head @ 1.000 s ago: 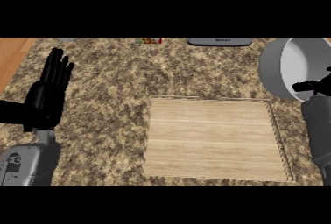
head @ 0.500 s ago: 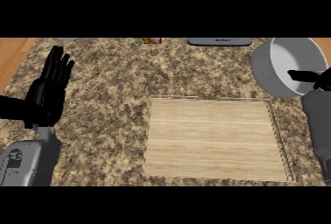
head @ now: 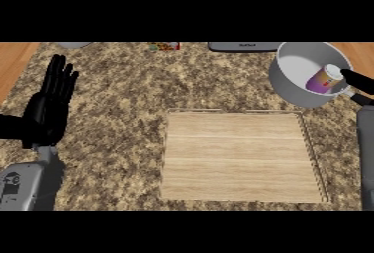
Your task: Pick the can from the tray and place it in the pot
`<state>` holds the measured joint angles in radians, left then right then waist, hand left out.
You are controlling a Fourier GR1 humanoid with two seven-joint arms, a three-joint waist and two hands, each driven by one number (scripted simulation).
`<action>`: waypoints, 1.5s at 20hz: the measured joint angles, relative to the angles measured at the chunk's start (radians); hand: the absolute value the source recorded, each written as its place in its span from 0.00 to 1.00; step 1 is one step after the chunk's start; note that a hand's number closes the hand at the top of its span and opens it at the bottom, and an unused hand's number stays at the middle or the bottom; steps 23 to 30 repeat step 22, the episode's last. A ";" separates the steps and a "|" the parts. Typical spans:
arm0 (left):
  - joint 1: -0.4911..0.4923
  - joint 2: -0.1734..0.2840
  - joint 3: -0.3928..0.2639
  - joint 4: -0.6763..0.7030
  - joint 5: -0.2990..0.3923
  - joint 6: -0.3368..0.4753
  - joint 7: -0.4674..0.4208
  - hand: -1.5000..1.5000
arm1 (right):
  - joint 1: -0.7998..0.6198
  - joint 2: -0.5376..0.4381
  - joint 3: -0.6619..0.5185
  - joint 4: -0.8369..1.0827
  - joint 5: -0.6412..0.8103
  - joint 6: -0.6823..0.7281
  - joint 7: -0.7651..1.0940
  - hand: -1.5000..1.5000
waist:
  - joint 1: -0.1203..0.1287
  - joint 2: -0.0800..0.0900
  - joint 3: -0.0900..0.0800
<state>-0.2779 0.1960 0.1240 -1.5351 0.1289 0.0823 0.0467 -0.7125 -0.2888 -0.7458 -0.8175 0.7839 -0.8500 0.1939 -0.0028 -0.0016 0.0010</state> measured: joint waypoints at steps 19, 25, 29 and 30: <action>0.006 -0.014 -0.002 -0.030 -0.019 0.010 0.026 0.50 | 0.608 0.103 -0.044 -0.675 -0.463 0.153 -0.192 0.00 | -0.006 -0.001 -0.001; 0.010 -0.017 0.001 -0.023 -0.017 0.002 0.012 0.50 | 0.693 0.121 -0.058 -0.731 -0.521 0.182 -0.220 0.00 | -0.006 0.000 -0.001; 0.010 -0.017 0.001 -0.023 -0.017 0.002 0.012 0.50 | 0.693 0.121 -0.058 -0.731 -0.521 0.182 -0.220 0.00 | -0.006 0.000 -0.001; 0.010 -0.017 0.001 -0.023 -0.017 0.002 0.012 0.50 | 0.693 0.121 -0.058 -0.731 -0.521 0.182 -0.220 0.00 | -0.006 0.000 -0.001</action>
